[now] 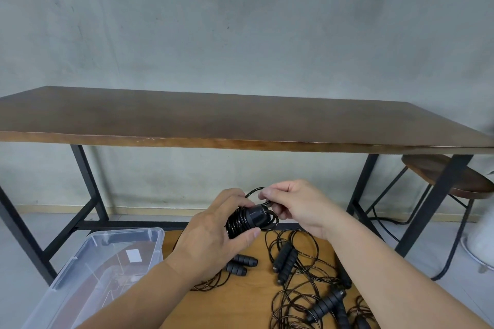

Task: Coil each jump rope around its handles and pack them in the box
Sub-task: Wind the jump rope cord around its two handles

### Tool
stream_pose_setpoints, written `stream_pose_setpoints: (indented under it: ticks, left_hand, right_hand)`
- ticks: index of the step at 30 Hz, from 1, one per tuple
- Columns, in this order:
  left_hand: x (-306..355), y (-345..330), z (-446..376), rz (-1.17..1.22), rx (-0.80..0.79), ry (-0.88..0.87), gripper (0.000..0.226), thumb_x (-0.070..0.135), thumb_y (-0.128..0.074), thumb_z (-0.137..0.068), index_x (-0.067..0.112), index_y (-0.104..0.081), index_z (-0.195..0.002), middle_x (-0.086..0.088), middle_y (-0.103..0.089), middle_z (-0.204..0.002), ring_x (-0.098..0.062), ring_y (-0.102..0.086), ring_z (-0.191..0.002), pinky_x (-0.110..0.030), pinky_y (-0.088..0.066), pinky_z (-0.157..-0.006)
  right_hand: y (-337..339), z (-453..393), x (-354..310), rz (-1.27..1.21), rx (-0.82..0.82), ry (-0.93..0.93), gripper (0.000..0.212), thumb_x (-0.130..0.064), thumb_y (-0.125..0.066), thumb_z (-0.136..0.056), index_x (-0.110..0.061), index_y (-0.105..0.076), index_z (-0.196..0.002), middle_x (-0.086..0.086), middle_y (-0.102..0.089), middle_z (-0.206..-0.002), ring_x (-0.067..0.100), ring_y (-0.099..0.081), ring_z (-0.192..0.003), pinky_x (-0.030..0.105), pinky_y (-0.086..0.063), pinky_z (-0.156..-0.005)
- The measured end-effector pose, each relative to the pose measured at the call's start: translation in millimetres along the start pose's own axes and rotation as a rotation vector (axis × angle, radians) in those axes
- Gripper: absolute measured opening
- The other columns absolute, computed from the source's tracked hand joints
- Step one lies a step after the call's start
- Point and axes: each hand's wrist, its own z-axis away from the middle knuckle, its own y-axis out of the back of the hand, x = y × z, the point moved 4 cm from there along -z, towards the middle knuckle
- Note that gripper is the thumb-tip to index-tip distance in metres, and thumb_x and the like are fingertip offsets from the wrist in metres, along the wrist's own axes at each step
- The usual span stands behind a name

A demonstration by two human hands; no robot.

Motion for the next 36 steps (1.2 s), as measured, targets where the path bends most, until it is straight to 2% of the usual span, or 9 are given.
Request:
stream_pose_setpoints:
  ticks: [4, 8, 13, 18, 21, 24, 28, 31, 36]
  left_hand:
    - [3, 0, -1, 0.019, -0.072, 0.031, 0.04, 0.065, -0.056, -0.085, 0.058, -0.035, -0.119, 0.045, -0.03, -0.138, 0.005, -0.06, -0.096, -0.013, -0.05, -0.074]
    - [1, -1, 0, 0.096, -0.097, 0.075, 0.037, 0.063, -0.059, -0.084, 0.055, -0.042, -0.116, 0.041, -0.045, -0.131, 0.003, -0.061, -0.096, -0.019, -0.052, -0.076]
    - [1, 2, 1, 0.093, -0.078, 0.086, 0.034, 0.062, -0.059, -0.084, 0.054, -0.044, -0.114, 0.04, -0.051, -0.122, 0.008, -0.058, -0.097, -0.01, -0.046, -0.075]
    - [-1, -2, 3, 0.087, -0.095, 0.104, 0.045, 0.078, -0.05, -0.078, 0.058, -0.038, -0.117, 0.035, -0.054, -0.123, 0.001, -0.061, -0.097, -0.02, -0.053, -0.076]
    - [-4, -4, 6, 0.084, -0.08, 0.109, 0.044, 0.076, -0.05, -0.079, 0.058, -0.037, -0.116, 0.036, -0.052, -0.126, 0.001, -0.061, -0.098, -0.025, -0.054, -0.079]
    - [-3, -6, 5, 0.116, -0.069, 0.115, 0.04, 0.072, -0.054, -0.08, 0.059, -0.038, -0.114, 0.037, -0.052, -0.127, 0.001, -0.061, -0.099, -0.026, -0.054, -0.08]
    - [-5, -7, 5, 0.135, -0.067, 0.141, 0.042, 0.074, -0.054, -0.077, 0.058, -0.04, -0.114, 0.032, -0.058, -0.121, 0.0, -0.061, -0.099, -0.029, -0.054, -0.082]
    - [-8, -7, 5, 0.118, -0.066, 0.156, 0.037, 0.063, -0.061, -0.084, 0.055, -0.041, -0.113, 0.034, -0.057, -0.12, 0.001, -0.061, -0.098, -0.029, -0.054, -0.082]
    - [-8, -7, 0, 0.084, -0.029, 0.2, 0.032, 0.064, -0.059, -0.083, 0.064, -0.037, -0.106, 0.027, -0.063, -0.113, 0.003, -0.061, -0.093, -0.028, -0.053, -0.079]
  right_hand:
    - [2, 5, -2, -0.006, 0.002, 0.031, 0.018, -0.013, -0.06, -0.097, -0.016, -0.071, -0.11, -0.006, -0.058, -0.065, 0.004, -0.052, -0.058, 0.019, -0.046, -0.057]
    - [8, 11, 1, -0.015, -0.013, 0.006, 0.018, -0.014, -0.063, -0.095, -0.014, -0.074, -0.11, -0.005, -0.063, -0.065, 0.004, -0.056, -0.059, 0.02, -0.048, -0.059]
    - [10, 18, 8, -0.11, -0.135, -0.092, 0.023, -0.007, -0.059, -0.096, -0.012, -0.073, -0.113, 0.002, -0.062, -0.075, 0.011, -0.055, -0.069, 0.024, -0.05, -0.069]
    - [14, 23, 2, -0.082, -0.105, -0.096, 0.023, -0.001, -0.069, -0.087, -0.011, -0.075, -0.107, 0.003, -0.071, -0.075, 0.009, -0.062, -0.066, 0.023, -0.049, -0.062]
    - [14, 25, 0, -0.037, -0.052, -0.094, 0.022, -0.003, -0.074, -0.083, -0.015, -0.076, -0.102, 0.003, -0.076, -0.081, 0.009, -0.068, -0.07, 0.022, -0.049, -0.062]
    - [11, 26, 6, -0.038, 0.011, -0.094, 0.014, -0.014, -0.078, -0.081, -0.018, -0.081, -0.094, 0.004, -0.077, -0.088, 0.014, -0.059, -0.073, 0.023, -0.048, -0.064]
    - [9, 30, 13, -0.106, -0.001, -0.082, 0.015, -0.01, -0.072, -0.087, -0.015, -0.078, -0.1, 0.0, -0.069, -0.075, 0.008, -0.054, -0.061, 0.024, -0.051, -0.073]
    - [8, 35, 10, -0.033, -0.049, -0.054, 0.023, -0.005, -0.064, -0.093, -0.018, -0.074, -0.11, -0.003, -0.069, -0.078, 0.007, -0.062, -0.068, 0.022, -0.055, -0.08]
    - [5, 46, -6, 0.355, 0.079, 0.078, 0.034, -0.021, -0.068, -0.092, -0.029, -0.066, -0.125, -0.014, -0.071, -0.096, -0.002, -0.067, -0.085, 0.01, -0.049, -0.076]
